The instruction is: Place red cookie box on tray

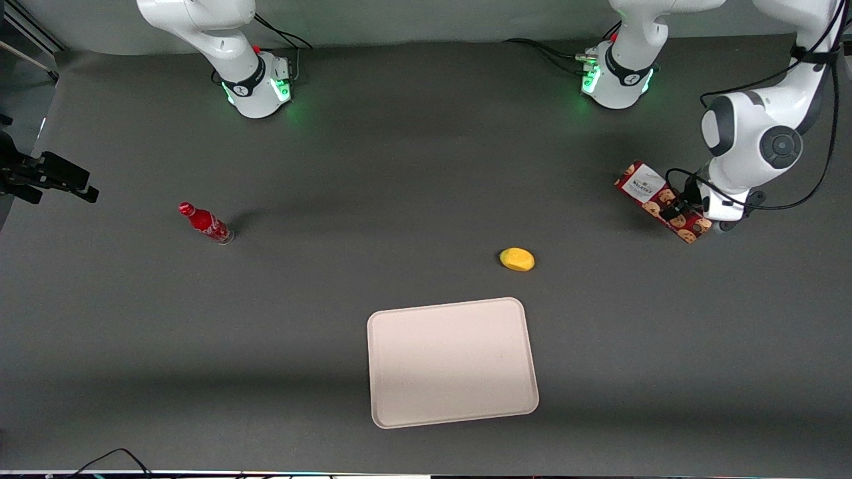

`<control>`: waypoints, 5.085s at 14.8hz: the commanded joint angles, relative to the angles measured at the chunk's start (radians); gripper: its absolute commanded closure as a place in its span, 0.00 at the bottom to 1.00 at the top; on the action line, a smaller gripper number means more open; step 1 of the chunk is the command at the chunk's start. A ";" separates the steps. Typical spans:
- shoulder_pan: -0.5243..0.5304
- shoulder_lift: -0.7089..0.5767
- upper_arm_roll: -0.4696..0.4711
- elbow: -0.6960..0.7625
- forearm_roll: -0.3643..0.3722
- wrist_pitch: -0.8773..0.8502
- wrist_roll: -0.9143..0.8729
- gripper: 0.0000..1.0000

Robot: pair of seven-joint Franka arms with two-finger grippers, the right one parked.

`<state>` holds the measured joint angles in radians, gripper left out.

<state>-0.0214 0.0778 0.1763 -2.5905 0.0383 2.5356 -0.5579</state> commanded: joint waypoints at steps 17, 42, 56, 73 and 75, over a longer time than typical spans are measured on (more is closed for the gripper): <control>-0.034 -0.014 -0.185 0.635 0.003 -0.687 -0.042 1.00; -0.166 0.869 -0.571 1.581 0.282 -0.486 -0.063 1.00; -0.275 0.976 -0.394 1.600 0.392 -0.300 -0.066 0.00; -0.095 0.452 -0.276 1.569 -0.014 -1.158 0.245 0.00; -0.089 0.336 -0.217 1.468 -0.058 -1.177 0.312 0.00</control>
<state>-0.1079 0.5694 -0.1186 -0.9656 0.0423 1.3859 -0.3418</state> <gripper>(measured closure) 0.000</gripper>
